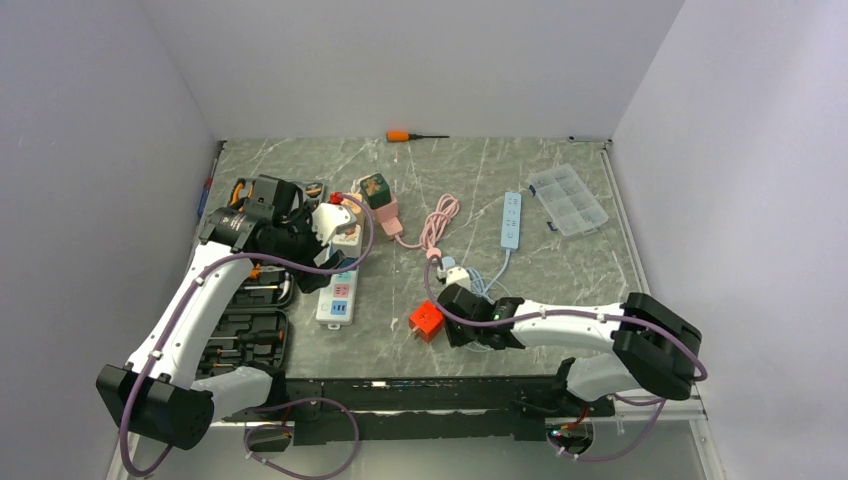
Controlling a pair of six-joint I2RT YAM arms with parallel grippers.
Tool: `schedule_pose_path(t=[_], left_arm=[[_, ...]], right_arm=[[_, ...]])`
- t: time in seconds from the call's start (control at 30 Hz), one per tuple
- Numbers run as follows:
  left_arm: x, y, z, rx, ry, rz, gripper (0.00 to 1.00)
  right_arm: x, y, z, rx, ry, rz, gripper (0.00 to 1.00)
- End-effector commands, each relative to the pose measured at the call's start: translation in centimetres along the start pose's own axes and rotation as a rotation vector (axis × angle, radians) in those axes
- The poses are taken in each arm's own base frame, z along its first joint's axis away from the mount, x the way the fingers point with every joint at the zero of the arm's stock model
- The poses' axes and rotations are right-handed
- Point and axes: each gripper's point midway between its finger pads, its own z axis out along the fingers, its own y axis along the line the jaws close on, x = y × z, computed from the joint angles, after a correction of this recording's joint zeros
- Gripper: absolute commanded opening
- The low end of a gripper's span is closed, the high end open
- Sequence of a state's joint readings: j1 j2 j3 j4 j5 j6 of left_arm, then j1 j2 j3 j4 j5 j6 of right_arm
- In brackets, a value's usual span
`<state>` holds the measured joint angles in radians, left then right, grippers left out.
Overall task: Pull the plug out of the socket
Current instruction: Move the socket to the corner of the board.
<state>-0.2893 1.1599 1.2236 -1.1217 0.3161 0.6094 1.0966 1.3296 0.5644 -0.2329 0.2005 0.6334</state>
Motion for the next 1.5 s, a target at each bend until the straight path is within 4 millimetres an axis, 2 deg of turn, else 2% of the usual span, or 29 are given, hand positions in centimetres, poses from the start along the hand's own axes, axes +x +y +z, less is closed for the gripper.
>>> schedule_pose_path(t=[0.0, 0.13, 0.23, 0.6, 0.8, 0.83, 0.97, 1.07, 1.2, 1.37, 1.47], left_arm=[[-0.6, 0.3, -0.8, -0.027, -0.035, 0.009, 0.99], [-0.3, 0.1, -0.6, -0.023, -0.03, 0.011, 0.99], [0.0, 0.2, -0.5, -0.032, -0.025, 0.017, 0.99], [0.6, 0.2, -0.1, -0.04, -0.018, 0.024, 0.99], [0.5, 0.1, 0.0, -0.031, -0.02, 0.023, 0.99], [0.5, 0.1, 0.0, -0.031, -0.02, 0.023, 0.99], [0.8, 0.0, 0.2, -0.028, -0.013, 0.026, 1.0], [0.9, 0.0, 0.3, -0.023, -0.012, 0.023, 0.99], [0.5, -0.5, 0.3, 0.008, -0.02, 0.015, 0.99], [-0.5, -1.1, 0.2, 0.049, -0.055, 0.001, 0.99], [-0.4, -1.2, 0.5, 0.064, -0.054, -0.008, 0.99]], right_arm=[[-2.9, -4.9, 0.9, 0.212, -0.066, 0.068, 0.0], [-5.8, -6.0, 1.0, 0.236, -0.107, 0.088, 0.0], [-7.5, -5.3, 1.4, 0.218, -0.118, 0.058, 0.0], [-9.7, 0.2, 5.1, 0.049, -0.072, -0.041, 0.0], [-11.9, 3.6, 5.3, -0.033, -0.08, -0.168, 0.0], [-12.2, 3.7, 5.1, -0.021, -0.083, -0.185, 0.03], [-13.2, 2.9, 2.8, 0.028, -0.115, -0.163, 0.44], [-13.2, 2.2, -0.4, 0.033, -0.143, -0.119, 0.66], [-12.5, 2.7, -4.8, -0.016, -0.151, -0.044, 0.98], [-8.7, 3.4, -8.4, -0.045, -0.08, -0.038, 1.0], [-8.4, 3.8, -9.1, -0.065, -0.096, -0.034, 1.0]])
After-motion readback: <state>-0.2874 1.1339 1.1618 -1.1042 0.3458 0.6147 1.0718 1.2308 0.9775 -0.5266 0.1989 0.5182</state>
